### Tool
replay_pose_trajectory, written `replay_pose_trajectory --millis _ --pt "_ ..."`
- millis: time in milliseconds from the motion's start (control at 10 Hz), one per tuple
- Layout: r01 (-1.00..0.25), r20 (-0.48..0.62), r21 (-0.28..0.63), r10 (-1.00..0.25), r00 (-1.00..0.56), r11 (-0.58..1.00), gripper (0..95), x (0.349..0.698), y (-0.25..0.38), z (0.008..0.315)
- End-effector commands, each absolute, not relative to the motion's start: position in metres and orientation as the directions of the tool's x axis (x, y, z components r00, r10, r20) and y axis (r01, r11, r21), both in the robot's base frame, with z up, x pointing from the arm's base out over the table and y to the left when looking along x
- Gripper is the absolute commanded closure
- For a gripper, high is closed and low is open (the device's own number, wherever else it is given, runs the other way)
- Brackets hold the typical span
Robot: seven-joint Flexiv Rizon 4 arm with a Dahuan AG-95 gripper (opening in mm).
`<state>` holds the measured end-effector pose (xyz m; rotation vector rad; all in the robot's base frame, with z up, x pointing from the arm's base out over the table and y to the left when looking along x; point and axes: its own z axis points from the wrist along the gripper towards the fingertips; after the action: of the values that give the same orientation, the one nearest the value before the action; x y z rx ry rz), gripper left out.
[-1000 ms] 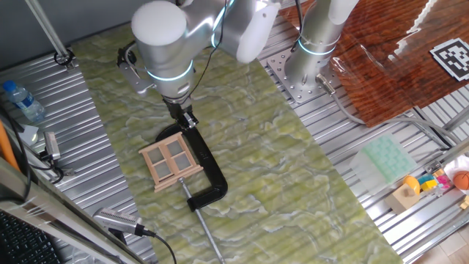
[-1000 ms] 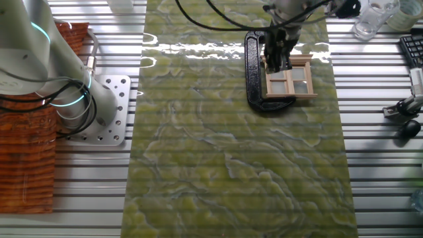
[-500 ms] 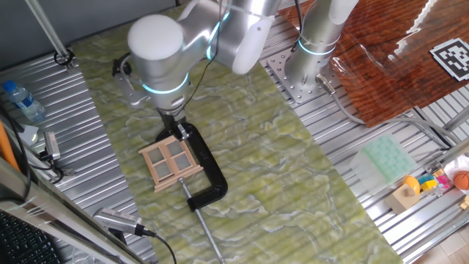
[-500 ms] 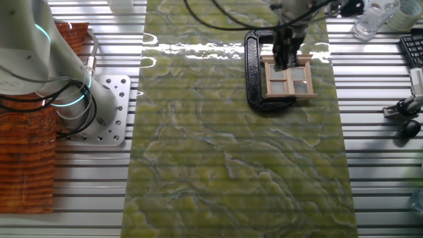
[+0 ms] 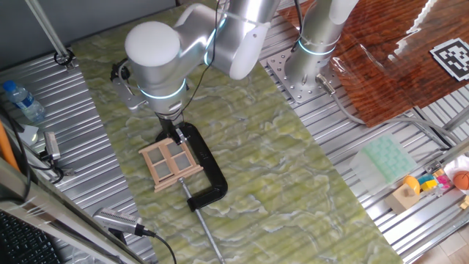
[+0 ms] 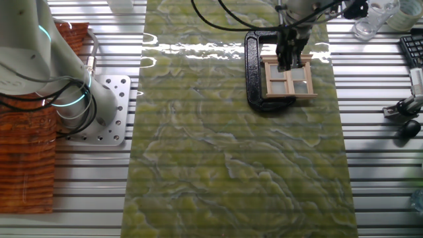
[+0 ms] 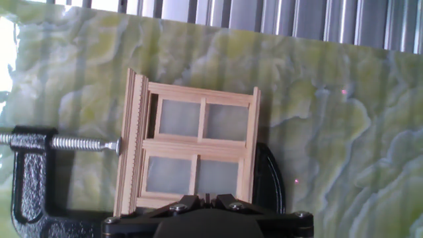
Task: Open a sliding window
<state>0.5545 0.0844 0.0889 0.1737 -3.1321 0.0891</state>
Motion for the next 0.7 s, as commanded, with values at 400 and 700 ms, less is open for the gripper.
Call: replay_pose_trajectory --millis 400,700 --pt "-0.096 0.006 -0.054 -0.096 -0.995 0.994 95.0 0.558 0.088 0.075" --pt "-0.08 0.003 -0.054 -0.08 -0.997 0.995 95.0 0.557 0.091 0.068"
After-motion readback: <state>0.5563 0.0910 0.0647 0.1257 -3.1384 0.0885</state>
